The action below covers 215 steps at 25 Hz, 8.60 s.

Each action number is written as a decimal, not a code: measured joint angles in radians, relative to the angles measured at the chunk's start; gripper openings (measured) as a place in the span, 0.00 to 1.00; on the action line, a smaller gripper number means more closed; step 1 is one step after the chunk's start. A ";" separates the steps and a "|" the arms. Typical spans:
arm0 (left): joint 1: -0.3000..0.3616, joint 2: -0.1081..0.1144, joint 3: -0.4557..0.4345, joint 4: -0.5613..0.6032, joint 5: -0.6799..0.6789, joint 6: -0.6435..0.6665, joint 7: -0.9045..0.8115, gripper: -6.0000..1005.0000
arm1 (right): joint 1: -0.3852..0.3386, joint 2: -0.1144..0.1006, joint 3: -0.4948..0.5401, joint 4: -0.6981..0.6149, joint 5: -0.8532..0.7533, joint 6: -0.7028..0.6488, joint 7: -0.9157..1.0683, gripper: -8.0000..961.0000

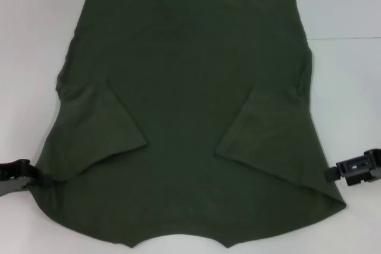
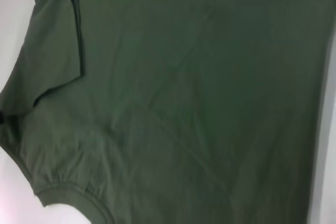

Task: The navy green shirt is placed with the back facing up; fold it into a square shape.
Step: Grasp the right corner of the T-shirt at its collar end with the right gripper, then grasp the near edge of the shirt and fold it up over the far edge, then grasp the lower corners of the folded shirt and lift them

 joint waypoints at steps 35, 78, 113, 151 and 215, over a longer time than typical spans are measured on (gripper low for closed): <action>-0.004 0.000 -0.003 -0.009 -0.015 -0.003 -0.002 0.02 | -0.035 0.045 -0.005 0.045 -0.010 0.066 -0.008 0.92; -0.014 0.003 -0.003 -0.008 -0.028 -0.006 0.005 0.02 | 0.007 0.094 0.005 0.045 -0.010 0.097 -0.016 0.67; -0.019 0.009 -0.003 -0.003 -0.029 0.015 0.011 0.02 | 0.018 0.092 -0.036 0.017 -0.010 0.114 -0.068 0.10; -0.076 0.050 -0.043 0.016 -0.292 0.186 0.008 0.04 | 0.005 0.012 0.313 -0.143 0.003 0.019 -0.248 0.10; -0.092 -0.090 0.032 -0.198 -0.789 -0.511 0.668 0.79 | 0.118 0.182 0.282 0.082 0.552 0.868 -0.799 0.93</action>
